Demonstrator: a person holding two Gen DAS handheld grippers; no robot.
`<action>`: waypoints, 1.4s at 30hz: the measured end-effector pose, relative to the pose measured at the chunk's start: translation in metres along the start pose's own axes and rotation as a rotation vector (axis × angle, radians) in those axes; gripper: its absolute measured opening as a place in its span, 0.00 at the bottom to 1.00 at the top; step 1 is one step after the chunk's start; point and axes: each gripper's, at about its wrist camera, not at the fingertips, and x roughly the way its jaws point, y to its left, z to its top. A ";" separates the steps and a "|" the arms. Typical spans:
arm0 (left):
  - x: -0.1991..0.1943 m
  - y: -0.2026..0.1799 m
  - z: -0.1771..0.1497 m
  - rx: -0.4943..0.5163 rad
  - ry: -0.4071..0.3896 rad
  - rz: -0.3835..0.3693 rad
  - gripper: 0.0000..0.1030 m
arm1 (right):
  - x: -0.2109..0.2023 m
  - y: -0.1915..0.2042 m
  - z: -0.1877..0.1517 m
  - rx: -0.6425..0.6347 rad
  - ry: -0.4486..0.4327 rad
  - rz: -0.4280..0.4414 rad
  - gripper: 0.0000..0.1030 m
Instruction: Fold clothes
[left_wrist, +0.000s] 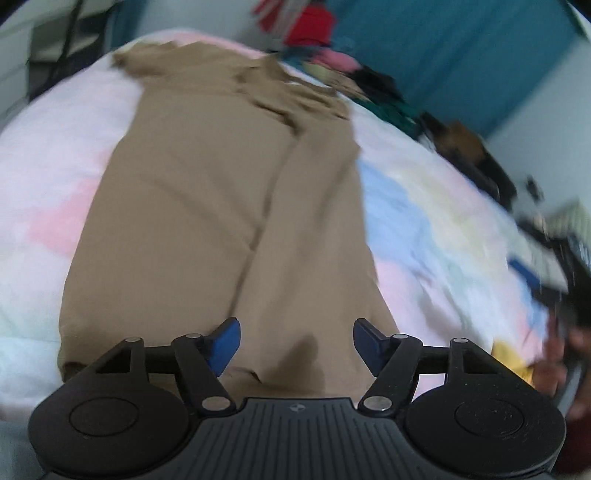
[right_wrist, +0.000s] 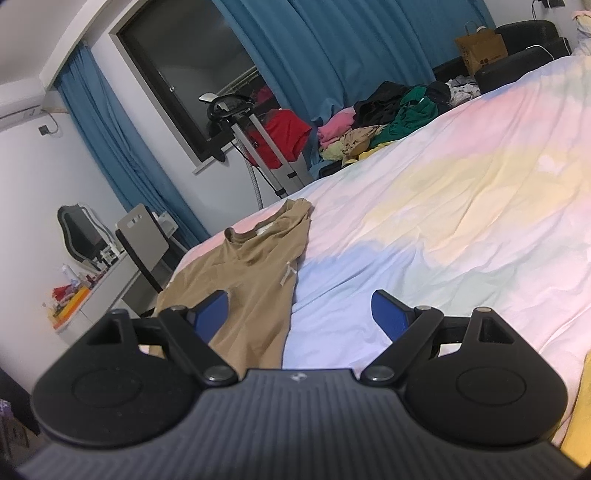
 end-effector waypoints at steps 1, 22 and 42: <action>0.004 0.005 0.003 -0.031 0.003 0.011 0.68 | 0.001 0.000 -0.001 -0.004 0.006 -0.004 0.84; 0.013 -0.010 -0.015 0.061 0.185 -0.034 0.06 | 0.015 0.016 -0.013 -0.072 0.092 -0.008 0.84; -0.056 -0.097 0.034 0.368 -0.298 0.081 1.00 | -0.010 0.052 -0.021 -0.203 -0.119 -0.015 0.83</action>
